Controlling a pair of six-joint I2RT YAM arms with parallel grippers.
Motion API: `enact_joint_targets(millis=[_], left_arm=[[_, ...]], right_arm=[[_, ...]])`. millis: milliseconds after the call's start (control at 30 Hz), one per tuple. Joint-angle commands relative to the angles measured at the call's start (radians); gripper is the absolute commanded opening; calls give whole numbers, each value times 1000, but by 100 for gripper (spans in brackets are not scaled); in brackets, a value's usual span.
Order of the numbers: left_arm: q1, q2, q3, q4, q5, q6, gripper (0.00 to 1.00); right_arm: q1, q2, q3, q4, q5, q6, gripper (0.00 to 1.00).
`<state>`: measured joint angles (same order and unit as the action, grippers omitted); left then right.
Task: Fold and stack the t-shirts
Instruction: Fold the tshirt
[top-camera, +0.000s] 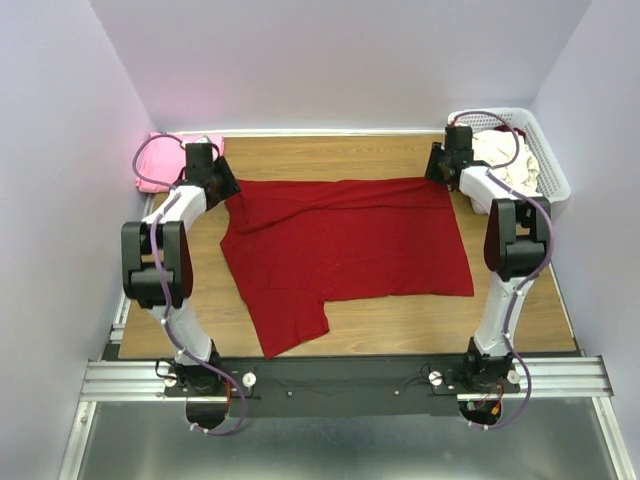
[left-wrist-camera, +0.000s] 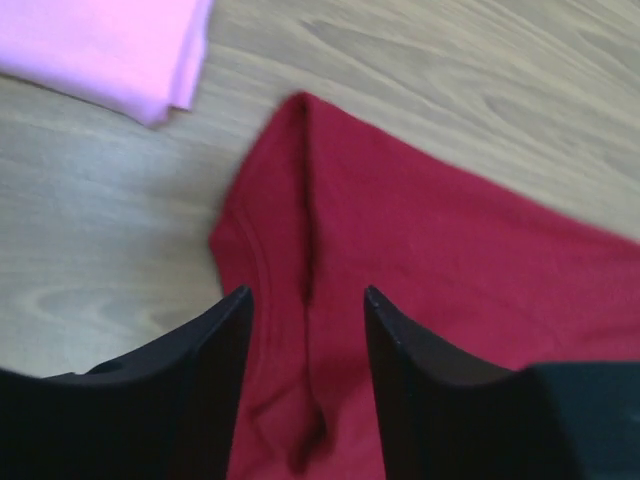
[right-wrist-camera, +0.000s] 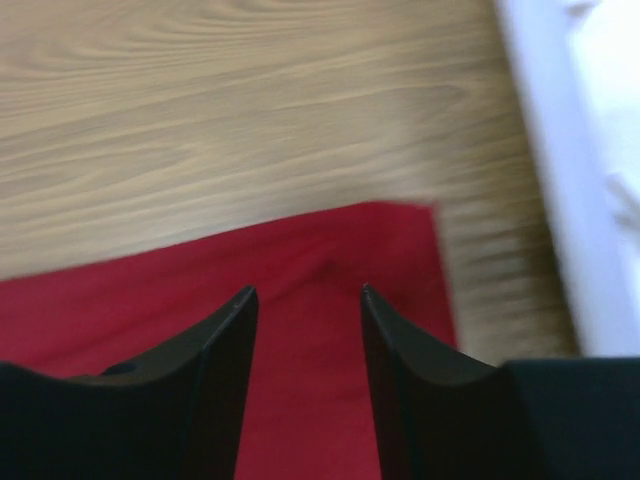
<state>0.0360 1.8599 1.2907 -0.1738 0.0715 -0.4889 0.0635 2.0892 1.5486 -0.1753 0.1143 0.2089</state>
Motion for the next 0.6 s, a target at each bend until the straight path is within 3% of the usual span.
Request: enact_joint_targets(millis=[0,33,233,567], left_arm=[[-35,-149,-99,-7,-24,87,58],[-82,-171,-152,-9,-35,99,59],[-128,-275,-310,-7,-122,213,62],[-194,-140,-258,-59,-95,280,55]], right_arm=[[74,-129,-76,3,-135,23,54],[87,-142,-91,5,-184,32,55],[203,-187,-177,36,-368,66,63],[317,-152,-226,128,-495,93,63]])
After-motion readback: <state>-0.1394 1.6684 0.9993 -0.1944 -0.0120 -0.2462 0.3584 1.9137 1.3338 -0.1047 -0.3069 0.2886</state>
